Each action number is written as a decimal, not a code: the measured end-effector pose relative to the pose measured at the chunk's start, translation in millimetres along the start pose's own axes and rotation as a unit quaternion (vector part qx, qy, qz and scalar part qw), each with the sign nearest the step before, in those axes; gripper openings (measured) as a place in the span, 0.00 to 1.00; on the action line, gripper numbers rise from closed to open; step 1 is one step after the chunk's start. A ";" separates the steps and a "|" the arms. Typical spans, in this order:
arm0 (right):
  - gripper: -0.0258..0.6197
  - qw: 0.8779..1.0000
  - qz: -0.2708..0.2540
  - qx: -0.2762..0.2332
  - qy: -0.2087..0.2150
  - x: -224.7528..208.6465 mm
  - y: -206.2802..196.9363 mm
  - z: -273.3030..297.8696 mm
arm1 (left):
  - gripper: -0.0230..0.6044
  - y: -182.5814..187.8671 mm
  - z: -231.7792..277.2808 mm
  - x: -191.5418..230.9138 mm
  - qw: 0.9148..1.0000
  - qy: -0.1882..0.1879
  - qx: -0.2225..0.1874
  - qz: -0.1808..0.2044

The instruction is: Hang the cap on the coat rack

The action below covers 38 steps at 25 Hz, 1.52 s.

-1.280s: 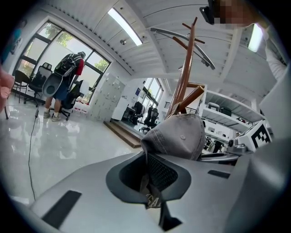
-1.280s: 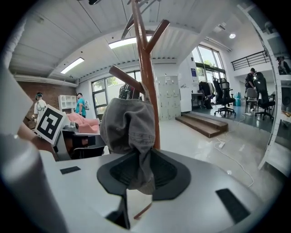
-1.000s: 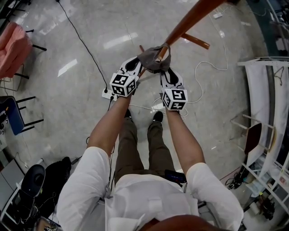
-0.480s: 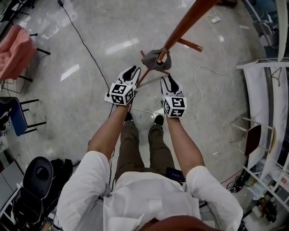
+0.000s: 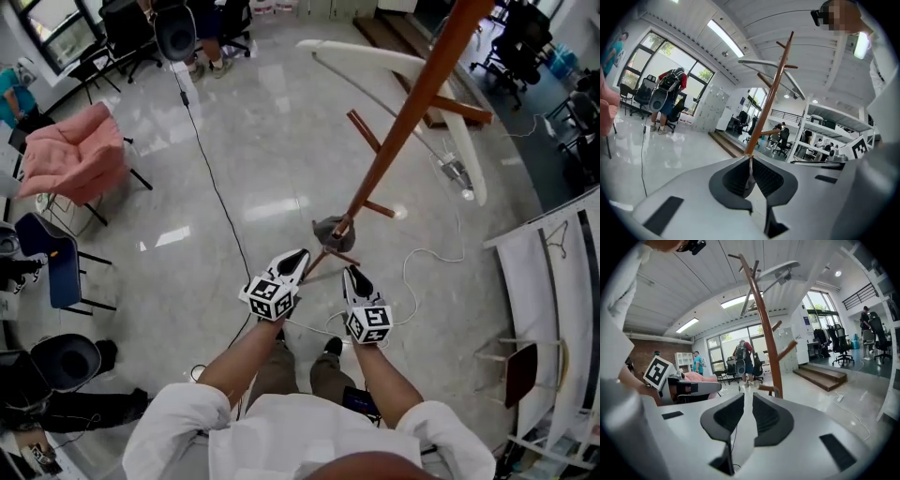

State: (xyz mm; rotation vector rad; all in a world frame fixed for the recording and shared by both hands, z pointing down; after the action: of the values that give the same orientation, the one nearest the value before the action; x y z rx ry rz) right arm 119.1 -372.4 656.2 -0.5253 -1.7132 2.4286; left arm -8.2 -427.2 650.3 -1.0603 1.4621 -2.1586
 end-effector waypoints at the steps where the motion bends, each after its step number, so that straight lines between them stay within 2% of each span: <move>1: 0.14 1.000 -0.003 -0.009 0.005 4.6 12.9 -7.2 | 0.09 14.9 -7.0 -10.6 1.000 0.001 -0.009 0.003; 8: 0.11 0.995 -0.043 -0.082 0.024 24.0 122.4 -46.5 | 0.07 112.0 -50.9 -59.8 0.997 0.020 -0.071 0.030; 13: 0.10 0.988 -0.066 -0.140 0.015 30.8 190.8 -77.3 | 0.07 153.3 -81.1 -73.3 0.995 0.026 -0.074 0.069; 17: 0.09 0.981 -0.081 -0.174 0.008 30.2 230.7 -98.3 | 0.07 184.0 -104.4 -72.9 0.992 0.043 -0.098 0.070; 20: 0.09 0.980 -0.082 -0.182 0.007 26.0 239.6 -108.0 | 0.07 196.8 -116.9 -75.7 0.990 0.047 -0.111 0.070; 24: 0.09 0.980 -0.072 -0.184 0.003 25.3 238.9 -119.2 | 0.07 207.2 -131.0 -80.7 0.988 0.045 -0.118 0.088; 32: 0.09 0.979 -0.072 -0.187 0.027 36.2 232.4 -123.9 | 0.07 210.1 -136.3 -88.0 0.987 0.035 -0.131 0.087; 38: 0.09 0.980 -0.057 -0.186 0.048 47.4 226.9 -118.0 | 0.07 211.3 -143.3 -91.3 0.988 0.018 -0.141 0.057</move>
State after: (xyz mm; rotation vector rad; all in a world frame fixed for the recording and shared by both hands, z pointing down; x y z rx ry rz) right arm 138.3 -333.0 399.8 -0.5534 -2.1018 1.9780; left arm -80.0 -365.2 396.2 -1.0039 1.8372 -1.9421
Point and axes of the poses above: the fingertips, and each gripper's own axes: z forward along the fingers, x to its left, y out of its top, the point moved 1 cm from there along -z, backward along the fingers
